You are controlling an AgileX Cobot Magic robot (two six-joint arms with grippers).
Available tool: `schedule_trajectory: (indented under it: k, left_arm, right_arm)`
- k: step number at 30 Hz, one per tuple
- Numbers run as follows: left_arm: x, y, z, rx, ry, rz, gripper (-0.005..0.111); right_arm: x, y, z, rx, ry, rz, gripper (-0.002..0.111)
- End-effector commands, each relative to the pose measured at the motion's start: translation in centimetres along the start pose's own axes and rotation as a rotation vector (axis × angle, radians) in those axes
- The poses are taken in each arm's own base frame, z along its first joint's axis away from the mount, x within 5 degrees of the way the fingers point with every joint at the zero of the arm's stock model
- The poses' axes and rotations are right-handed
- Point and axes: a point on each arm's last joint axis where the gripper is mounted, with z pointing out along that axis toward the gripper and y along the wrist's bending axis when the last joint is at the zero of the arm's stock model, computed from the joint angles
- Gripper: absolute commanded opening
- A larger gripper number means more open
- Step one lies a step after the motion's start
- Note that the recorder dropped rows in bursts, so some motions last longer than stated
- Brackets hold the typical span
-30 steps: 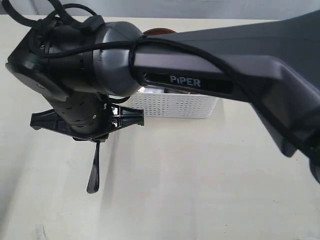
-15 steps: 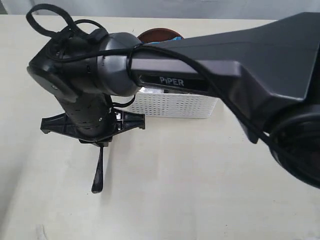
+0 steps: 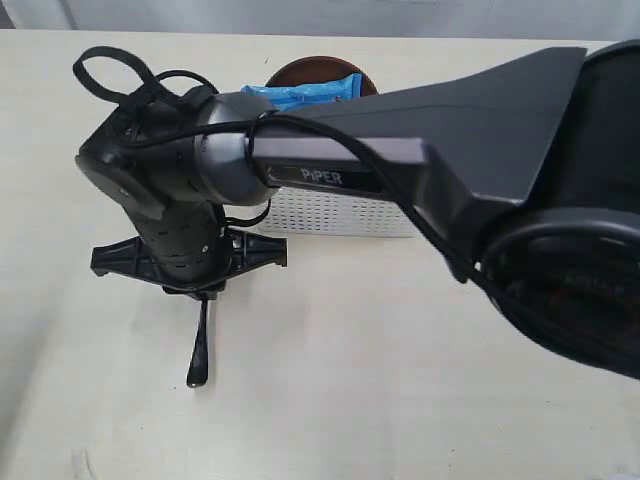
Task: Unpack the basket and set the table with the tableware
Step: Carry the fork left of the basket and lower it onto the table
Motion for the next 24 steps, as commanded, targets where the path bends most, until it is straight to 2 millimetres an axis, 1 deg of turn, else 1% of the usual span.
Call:
schedule_trajectory:
  k: [1, 8, 14, 17, 19, 20, 24]
  left_arm:
    - [0.1, 0.0, 0.0, -0.001, -0.003, 0.002, 0.000]
    - [0.1, 0.0, 0.0, -0.001, -0.003, 0.002, 0.000]
    - [0.1, 0.0, 0.0, -0.001, -0.003, 0.002, 0.000]
    - [0.1, 0.0, 0.0, -0.001, -0.003, 0.002, 0.000]
    - [0.1, 0.0, 0.0, -0.001, -0.003, 0.002, 0.000]
    - [0.1, 0.0, 0.0, -0.001, -0.003, 0.002, 0.000]
    - [0.1, 0.0, 0.0, -0.001, -0.003, 0.002, 0.000]
  right_arm:
    - [-1.1, -0.6, -0.3, -0.013, -0.009, 0.016, -0.001]
    - [-1.5, -0.6, 0.0, -0.033, -0.022, 0.023, 0.000]
    - [-1.1, -0.7, 1.8, 0.011, 0.011, 0.001, 0.000]
    - [-1.1, -0.6, 2.0, 0.006, 0.009, -0.017, 0.000]
    - [-1.1, -0.5, 1.9, -0.003, 0.003, -0.016, 0.005]
    - [-1.1, -0.5, 1.9, -0.004, 0.002, -0.012, 0.011]
    - [-1.0, -0.5, 1.9, 0.002, 0.013, -0.001, 0.041]
